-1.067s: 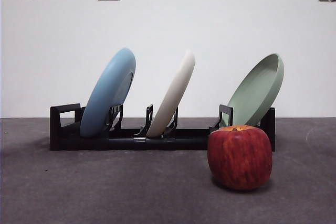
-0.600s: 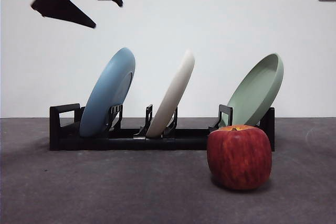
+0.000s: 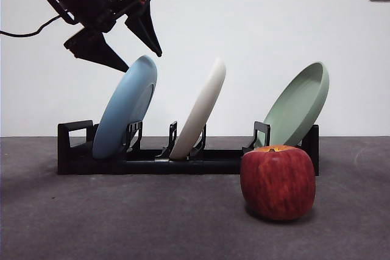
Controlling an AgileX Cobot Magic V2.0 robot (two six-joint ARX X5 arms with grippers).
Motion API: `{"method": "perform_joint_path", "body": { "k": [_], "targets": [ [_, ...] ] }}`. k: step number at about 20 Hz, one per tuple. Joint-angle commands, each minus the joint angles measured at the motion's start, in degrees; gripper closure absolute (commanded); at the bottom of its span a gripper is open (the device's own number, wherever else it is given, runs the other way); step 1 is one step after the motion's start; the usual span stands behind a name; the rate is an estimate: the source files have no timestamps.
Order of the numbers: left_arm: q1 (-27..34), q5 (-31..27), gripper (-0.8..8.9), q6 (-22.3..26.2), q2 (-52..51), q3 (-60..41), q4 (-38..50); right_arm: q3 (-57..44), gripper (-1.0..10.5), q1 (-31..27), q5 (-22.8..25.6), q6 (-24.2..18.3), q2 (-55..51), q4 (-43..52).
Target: Take the blue plate from the plate rack,put the plate on the table,take the apple from the table,put the apple in the plate
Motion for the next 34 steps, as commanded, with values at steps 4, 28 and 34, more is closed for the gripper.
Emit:
{"method": "perform_joint_path", "body": {
  "k": [4,28,34],
  "targets": [
    [-0.63,1.20,6.97,0.92,0.35,0.09,0.09,0.20,5.1,0.07,-0.04,0.42,0.04,-0.94],
    [-10.01,-3.74,8.21,13.75,-13.31,23.87,-34.25,0.20,5.1,0.07,0.07,0.33,0.07,-1.36],
    [-21.94,-18.99,8.21,13.40,-20.79,23.58,-51.80,0.20,5.0,0.07,-0.02,-1.11,0.07,-3.26]
  ]
}}
